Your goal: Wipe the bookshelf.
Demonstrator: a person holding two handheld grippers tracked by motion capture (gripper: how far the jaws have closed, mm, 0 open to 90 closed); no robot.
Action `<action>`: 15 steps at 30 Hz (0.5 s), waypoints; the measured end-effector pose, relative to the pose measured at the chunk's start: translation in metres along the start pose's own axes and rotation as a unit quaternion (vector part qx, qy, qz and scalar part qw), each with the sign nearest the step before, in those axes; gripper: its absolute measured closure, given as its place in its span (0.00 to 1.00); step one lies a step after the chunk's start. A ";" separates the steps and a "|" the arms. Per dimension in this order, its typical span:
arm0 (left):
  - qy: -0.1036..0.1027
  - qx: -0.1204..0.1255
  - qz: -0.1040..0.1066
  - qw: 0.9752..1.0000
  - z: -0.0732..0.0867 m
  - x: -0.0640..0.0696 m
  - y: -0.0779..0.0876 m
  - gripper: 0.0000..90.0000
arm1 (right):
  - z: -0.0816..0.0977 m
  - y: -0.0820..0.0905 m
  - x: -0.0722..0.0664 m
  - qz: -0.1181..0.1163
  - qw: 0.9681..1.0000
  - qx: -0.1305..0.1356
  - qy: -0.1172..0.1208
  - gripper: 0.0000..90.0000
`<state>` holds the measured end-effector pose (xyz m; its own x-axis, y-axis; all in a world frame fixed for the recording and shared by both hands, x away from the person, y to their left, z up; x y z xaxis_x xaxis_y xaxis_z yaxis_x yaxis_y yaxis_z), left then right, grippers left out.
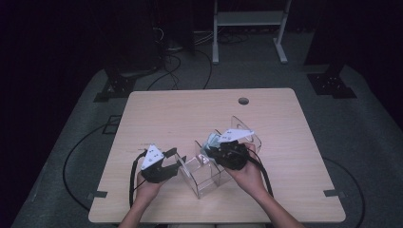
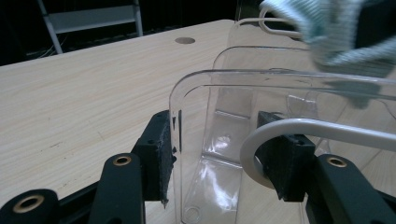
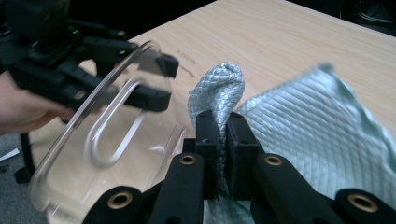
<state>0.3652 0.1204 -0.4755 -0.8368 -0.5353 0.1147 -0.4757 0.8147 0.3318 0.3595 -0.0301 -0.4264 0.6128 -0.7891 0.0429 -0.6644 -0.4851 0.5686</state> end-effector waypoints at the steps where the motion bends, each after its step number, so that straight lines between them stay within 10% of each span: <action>1: -0.002 -0.001 0.000 1.000 0.000 0.000 0.000 0.53 | -0.004 -0.005 0.001 -0.001 1.000 -0.003 0.000 0.94; 15: -0.001 0.001 -0.001 1.000 0.000 -0.001 0.000 0.53 | -0.032 -0.048 0.004 0.024 0.999 -0.030 0.006 0.94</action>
<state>0.3662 0.1208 -0.4753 -0.8366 -0.5362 0.1124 -0.4774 0.8142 0.3304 0.4074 0.0023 -0.4277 0.5857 -0.8064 0.0815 -0.6673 -0.4226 0.6133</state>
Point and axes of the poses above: each handheld gripper's, and its own axes: y roughly backward along the jaws, z roughly out of its underside, x roughly to its right, the point moved 9 cm from there along -y, roughly forward along the jaws, and after that the axes turned 15 degrees about z, right-handed, at the moved point
